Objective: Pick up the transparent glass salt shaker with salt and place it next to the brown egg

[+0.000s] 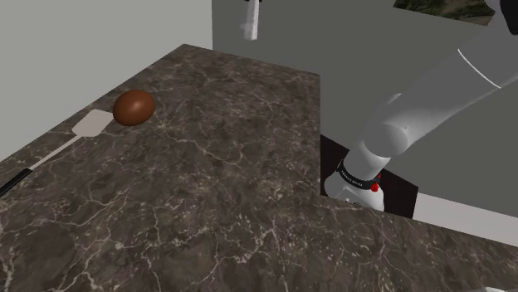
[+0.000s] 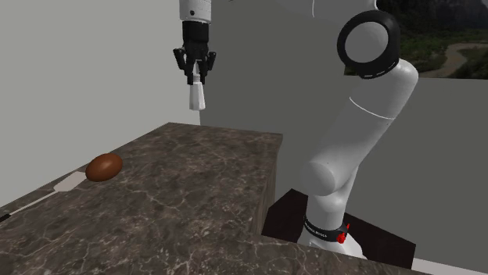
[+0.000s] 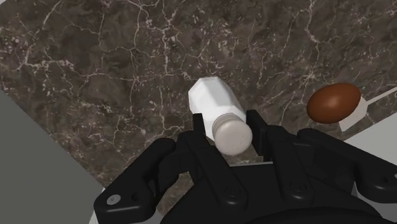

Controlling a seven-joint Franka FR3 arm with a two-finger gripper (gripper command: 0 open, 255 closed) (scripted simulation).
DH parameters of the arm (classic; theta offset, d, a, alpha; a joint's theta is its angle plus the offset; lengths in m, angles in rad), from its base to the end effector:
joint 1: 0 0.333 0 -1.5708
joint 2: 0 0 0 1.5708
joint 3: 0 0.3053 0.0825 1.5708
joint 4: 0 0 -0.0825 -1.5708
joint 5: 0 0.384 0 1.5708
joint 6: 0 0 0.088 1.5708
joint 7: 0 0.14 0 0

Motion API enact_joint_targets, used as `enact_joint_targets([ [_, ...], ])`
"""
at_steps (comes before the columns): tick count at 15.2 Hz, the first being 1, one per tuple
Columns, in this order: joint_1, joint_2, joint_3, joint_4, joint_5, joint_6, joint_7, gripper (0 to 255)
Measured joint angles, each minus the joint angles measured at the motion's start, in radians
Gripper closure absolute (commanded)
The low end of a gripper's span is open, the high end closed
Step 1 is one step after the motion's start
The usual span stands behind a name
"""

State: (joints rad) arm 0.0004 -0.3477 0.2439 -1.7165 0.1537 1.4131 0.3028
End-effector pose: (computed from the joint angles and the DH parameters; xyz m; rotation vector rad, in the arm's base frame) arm 0.4072 0.1476 0.6647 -3.0654 0.0681 -0.0218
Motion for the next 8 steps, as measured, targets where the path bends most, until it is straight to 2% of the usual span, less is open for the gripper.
enact_joint_targets([
  [5,0.03,0.122,0.091,0.112,-0.015,0.021,0.122,255],
  [8,0.059,0.24,0.157,0.244,-0.05,0.008,0.218,255],
])
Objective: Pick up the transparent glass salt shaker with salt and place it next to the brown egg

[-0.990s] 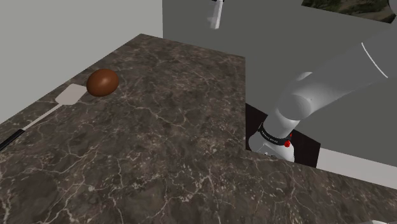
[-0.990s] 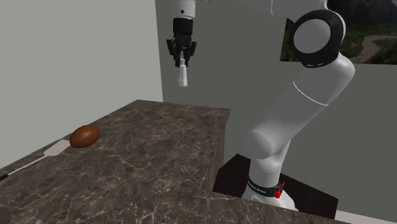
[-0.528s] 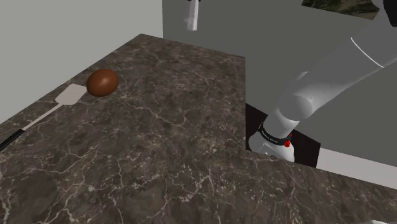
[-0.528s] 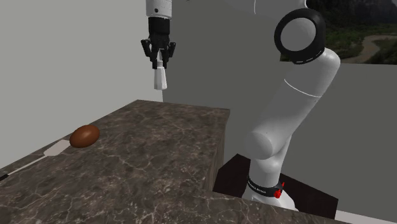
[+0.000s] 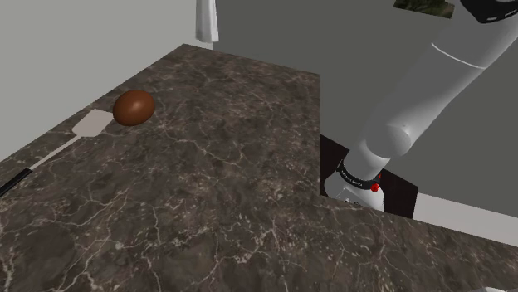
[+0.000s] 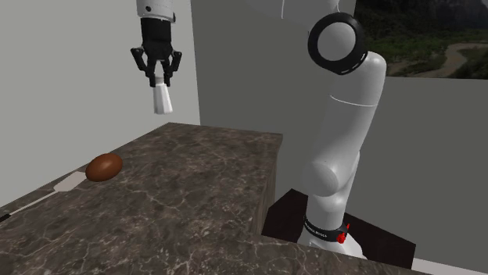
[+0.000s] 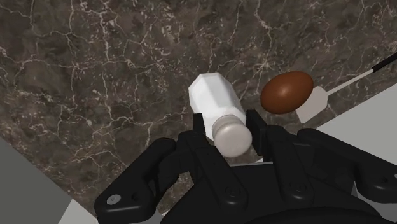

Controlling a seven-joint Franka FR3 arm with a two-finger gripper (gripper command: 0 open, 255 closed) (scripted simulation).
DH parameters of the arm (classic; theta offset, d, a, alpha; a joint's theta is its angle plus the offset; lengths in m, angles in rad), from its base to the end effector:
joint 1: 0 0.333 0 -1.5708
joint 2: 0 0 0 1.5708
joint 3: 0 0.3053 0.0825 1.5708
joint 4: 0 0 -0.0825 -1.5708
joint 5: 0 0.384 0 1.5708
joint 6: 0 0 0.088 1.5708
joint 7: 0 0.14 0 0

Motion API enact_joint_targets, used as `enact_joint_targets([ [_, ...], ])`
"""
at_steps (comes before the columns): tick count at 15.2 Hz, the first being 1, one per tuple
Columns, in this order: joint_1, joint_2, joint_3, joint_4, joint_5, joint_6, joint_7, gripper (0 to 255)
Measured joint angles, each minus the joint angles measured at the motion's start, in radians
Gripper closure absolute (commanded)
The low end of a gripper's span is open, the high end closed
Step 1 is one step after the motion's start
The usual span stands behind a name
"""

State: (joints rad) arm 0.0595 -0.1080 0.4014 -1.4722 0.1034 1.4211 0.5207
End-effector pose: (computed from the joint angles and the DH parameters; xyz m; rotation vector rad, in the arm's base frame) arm 0.4410 0.2509 0.6657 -3.0655 0.0659 -0.0218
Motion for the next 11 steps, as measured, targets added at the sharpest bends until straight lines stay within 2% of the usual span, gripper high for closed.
enact_joint_targets([
  [3,0.04,0.121,0.055,0.136,-0.053,-0.019,0.088,255],
  [4,0.046,0.131,0.061,0.138,-0.057,-0.013,0.099,255],
  [11,0.041,0.096,0.056,0.003,-0.042,0.09,0.088,255],
])
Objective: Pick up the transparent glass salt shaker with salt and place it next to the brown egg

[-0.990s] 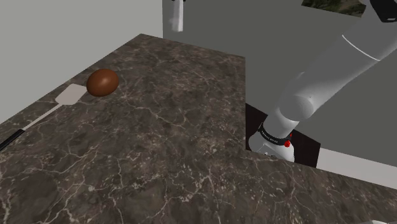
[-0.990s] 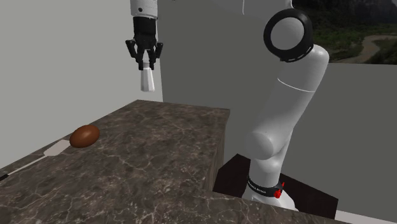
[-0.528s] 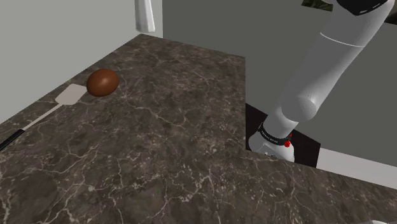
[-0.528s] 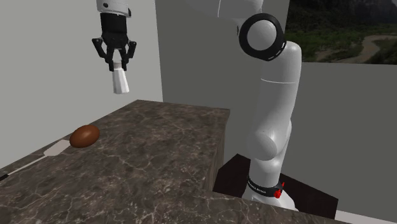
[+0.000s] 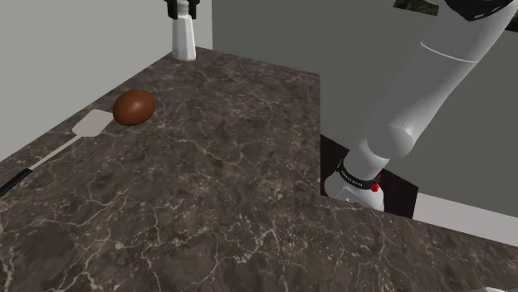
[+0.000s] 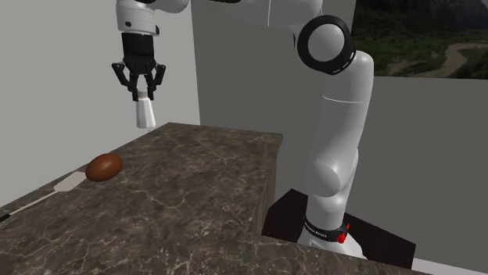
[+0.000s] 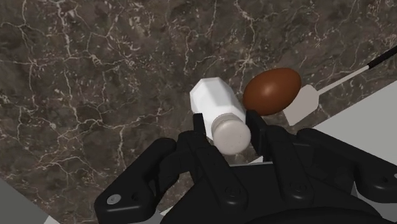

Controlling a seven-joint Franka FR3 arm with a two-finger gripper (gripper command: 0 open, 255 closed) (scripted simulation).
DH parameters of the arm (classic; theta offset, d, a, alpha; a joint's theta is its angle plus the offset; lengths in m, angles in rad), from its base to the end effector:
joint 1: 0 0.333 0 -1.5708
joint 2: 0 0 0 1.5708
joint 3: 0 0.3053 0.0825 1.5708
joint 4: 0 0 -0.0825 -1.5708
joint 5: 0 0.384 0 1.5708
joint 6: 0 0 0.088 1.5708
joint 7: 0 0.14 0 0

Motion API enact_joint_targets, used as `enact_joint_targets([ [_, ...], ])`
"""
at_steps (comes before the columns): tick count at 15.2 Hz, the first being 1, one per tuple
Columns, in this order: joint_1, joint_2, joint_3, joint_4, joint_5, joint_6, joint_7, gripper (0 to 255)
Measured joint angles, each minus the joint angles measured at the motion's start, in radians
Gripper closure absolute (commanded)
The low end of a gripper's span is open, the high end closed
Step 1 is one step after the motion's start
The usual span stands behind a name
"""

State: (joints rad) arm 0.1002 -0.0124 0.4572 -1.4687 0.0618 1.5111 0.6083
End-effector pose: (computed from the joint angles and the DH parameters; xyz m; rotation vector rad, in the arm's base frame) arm 0.4583 0.2981 0.6297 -3.0644 0.0696 -0.0211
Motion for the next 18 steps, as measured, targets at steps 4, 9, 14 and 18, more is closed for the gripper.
enact_joint_targets([
  [4,-0.002,-0.02,-0.003,-0.08,0.009,0.062,-0.008,255],
  [9,-0.005,-0.044,-0.007,-0.172,0.02,0.131,-0.021,255],
  [14,-0.006,-0.062,-0.009,-0.261,0.028,0.204,-0.031,255],
  [18,-0.005,-0.067,-0.008,-0.32,0.031,0.258,-0.034,255],
])
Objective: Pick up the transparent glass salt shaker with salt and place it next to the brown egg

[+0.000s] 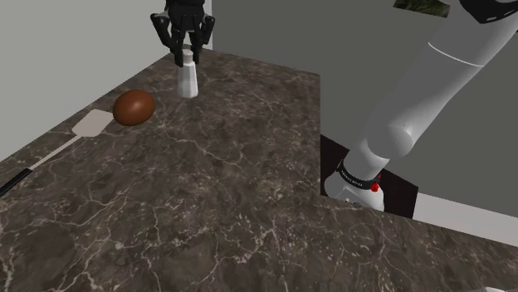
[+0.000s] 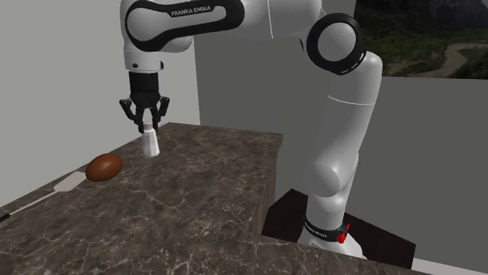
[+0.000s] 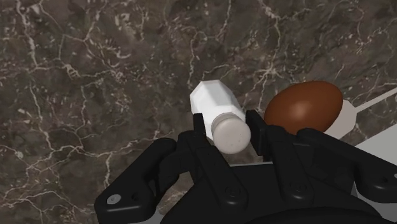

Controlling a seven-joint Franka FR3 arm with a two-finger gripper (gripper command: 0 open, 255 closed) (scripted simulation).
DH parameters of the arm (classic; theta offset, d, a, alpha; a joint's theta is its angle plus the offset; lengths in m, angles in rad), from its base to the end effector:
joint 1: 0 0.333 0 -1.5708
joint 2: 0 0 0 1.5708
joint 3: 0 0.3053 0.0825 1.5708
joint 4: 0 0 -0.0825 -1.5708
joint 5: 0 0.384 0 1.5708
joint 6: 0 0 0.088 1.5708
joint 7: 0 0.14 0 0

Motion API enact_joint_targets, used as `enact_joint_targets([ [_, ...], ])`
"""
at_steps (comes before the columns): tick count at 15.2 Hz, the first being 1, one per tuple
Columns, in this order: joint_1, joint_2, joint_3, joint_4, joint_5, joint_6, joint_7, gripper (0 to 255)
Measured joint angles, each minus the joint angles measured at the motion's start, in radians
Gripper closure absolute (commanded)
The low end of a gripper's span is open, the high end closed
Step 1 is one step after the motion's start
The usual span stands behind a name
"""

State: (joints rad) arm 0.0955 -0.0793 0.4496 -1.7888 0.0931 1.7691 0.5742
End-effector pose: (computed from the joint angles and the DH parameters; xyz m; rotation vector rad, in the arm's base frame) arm 0.4593 0.2988 0.5337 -3.0646 0.0696 -0.0209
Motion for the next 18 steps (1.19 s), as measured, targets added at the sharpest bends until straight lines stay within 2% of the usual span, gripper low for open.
enact_joint_targets([
  [7,0.001,-0.002,0.001,-0.091,0.003,0.088,-0.007,255],
  [13,0.001,-0.002,0.002,-0.099,0.003,0.098,-0.007,255],
  [14,0.001,-0.002,0.002,-0.099,0.003,0.098,-0.007,0],
  [18,0.001,-0.002,0.002,-0.099,0.003,0.098,-0.007,0],
])
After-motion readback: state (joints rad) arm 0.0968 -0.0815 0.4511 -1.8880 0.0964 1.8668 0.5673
